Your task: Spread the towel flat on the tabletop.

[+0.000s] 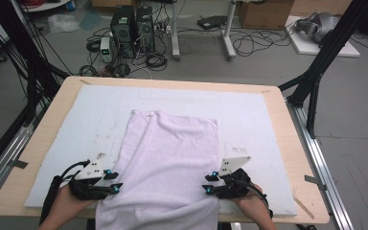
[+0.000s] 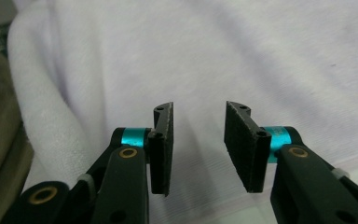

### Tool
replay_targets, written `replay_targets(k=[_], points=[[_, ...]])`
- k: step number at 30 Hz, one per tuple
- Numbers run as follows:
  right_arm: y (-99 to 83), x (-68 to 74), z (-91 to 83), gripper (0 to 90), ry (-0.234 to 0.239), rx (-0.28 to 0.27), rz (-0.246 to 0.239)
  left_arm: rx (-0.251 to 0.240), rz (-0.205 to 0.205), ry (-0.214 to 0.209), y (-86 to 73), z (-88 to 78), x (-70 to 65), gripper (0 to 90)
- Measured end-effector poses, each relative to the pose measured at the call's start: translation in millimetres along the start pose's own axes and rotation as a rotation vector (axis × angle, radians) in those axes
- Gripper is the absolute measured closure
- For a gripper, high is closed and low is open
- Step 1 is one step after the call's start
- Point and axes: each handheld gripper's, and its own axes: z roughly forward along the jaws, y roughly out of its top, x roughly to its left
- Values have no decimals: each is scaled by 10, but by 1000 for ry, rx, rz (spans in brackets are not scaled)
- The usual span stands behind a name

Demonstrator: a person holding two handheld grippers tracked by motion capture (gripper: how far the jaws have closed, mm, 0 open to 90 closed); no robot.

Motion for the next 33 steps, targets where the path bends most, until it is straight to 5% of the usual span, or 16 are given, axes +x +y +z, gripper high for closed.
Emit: replay_targets(k=[6, 9, 13, 15, 23, 29, 33], points=[[62, -144, -23, 591, -12, -9, 29, 14, -5, 3, 55, 90, 72, 640], [69, -166, 50, 588, -44, 42, 13, 3, -9, 14, 47, 93, 85, 739], [77, -166, 118, 742, -74, 83, -14, 7, 2, 22, 63, 99, 81, 867], [99, -188, 121, 856, -66, 92, -10, 7, 14, 35, 87, 100, 80, 873], [326, -449, 46, 879, -193, 68, 5, -65, -24, 149, 253, 111, 251, 874], [315, -682, 162, 872, -226, 94, 52, -33, -51, 149, 319, 308, 393, 866], [320, -667, 84, 767, -235, 40, 56, -31, -45, 148, 284, 270, 395, 753]])
